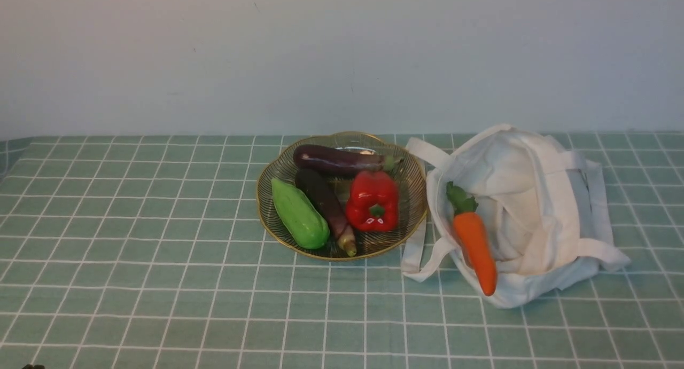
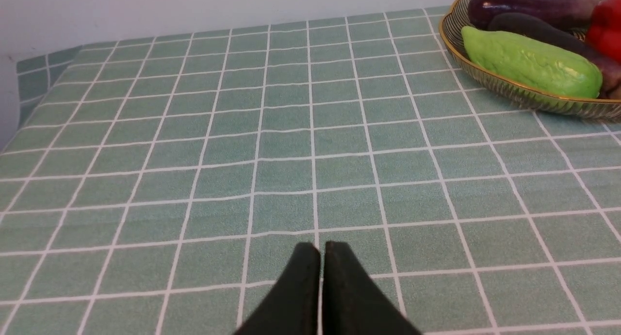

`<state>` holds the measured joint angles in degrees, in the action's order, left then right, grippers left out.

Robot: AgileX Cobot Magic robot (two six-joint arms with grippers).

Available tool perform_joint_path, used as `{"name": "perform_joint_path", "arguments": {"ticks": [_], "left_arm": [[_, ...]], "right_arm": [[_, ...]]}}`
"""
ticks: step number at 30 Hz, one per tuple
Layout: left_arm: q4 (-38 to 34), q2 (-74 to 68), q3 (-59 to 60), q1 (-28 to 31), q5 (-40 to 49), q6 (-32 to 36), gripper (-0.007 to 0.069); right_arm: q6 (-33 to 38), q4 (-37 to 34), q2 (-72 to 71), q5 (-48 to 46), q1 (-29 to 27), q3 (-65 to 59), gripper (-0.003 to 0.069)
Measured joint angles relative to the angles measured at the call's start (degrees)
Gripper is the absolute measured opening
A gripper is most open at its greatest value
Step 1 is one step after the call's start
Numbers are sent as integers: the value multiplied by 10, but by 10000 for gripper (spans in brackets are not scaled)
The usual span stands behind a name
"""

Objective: Take vegetables from cloth bag on blue coffee tablecloth place on plate.

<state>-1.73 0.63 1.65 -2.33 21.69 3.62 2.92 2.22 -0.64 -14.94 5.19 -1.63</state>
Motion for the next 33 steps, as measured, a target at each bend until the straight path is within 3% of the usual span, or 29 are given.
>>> {"name": "perform_joint_path", "arguments": {"ticks": [7, 33], "left_arm": [[0, 0, 0, 0, 0, 0, -5], [0, 0, 0, 0, 0, 0, -5]], "right_arm": [[0, -3, 0, -51, -19, 1, -15], [0, -3, 0, -53, -19, 1, -15]]}}
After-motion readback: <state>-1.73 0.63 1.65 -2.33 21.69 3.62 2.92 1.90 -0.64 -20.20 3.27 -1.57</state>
